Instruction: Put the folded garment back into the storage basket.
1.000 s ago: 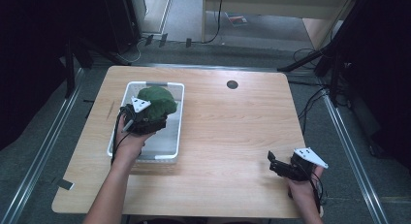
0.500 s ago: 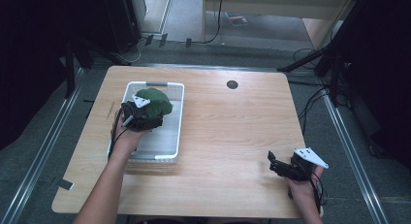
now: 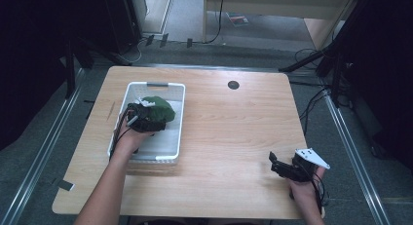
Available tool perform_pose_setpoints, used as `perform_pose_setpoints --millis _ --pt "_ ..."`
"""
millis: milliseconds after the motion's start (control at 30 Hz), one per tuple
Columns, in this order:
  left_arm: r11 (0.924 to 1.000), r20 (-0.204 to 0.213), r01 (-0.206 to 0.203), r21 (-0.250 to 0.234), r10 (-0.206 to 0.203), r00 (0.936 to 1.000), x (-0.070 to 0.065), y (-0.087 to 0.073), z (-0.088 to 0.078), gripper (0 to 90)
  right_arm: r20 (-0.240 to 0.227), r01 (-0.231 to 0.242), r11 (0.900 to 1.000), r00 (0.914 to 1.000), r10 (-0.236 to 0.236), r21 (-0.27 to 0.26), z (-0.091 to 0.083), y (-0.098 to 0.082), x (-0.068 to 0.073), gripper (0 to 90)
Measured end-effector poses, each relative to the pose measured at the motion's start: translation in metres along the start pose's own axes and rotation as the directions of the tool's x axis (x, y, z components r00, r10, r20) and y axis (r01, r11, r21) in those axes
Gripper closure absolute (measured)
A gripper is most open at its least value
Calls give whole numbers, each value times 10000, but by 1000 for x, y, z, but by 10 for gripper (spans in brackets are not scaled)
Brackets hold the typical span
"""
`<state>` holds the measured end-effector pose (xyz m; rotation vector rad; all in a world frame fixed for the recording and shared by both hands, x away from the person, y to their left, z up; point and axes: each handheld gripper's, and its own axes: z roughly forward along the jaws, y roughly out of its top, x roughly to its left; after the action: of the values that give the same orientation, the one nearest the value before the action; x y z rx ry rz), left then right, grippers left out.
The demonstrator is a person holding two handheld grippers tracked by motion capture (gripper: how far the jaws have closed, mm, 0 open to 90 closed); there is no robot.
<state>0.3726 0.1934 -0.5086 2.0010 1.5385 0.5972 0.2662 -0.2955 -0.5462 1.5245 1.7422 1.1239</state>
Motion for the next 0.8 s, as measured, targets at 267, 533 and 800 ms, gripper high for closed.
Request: perform_pose_setpoints --millis 267,533,800 --pt "9994 54 151 306 -152 9999 0 0 0 103 7 -25 10000 10000 25 6 0 0 0 0" --pt "9988 479 473 109 -478 9977 2 1 -8 0 7 -15 10000 10000 15 -1 0 0 0 0" --pt "9948 1168 611 -820 -513 9918 2 4 -30 0 12 -5 10000 10000 5 4 0 0 0 0"
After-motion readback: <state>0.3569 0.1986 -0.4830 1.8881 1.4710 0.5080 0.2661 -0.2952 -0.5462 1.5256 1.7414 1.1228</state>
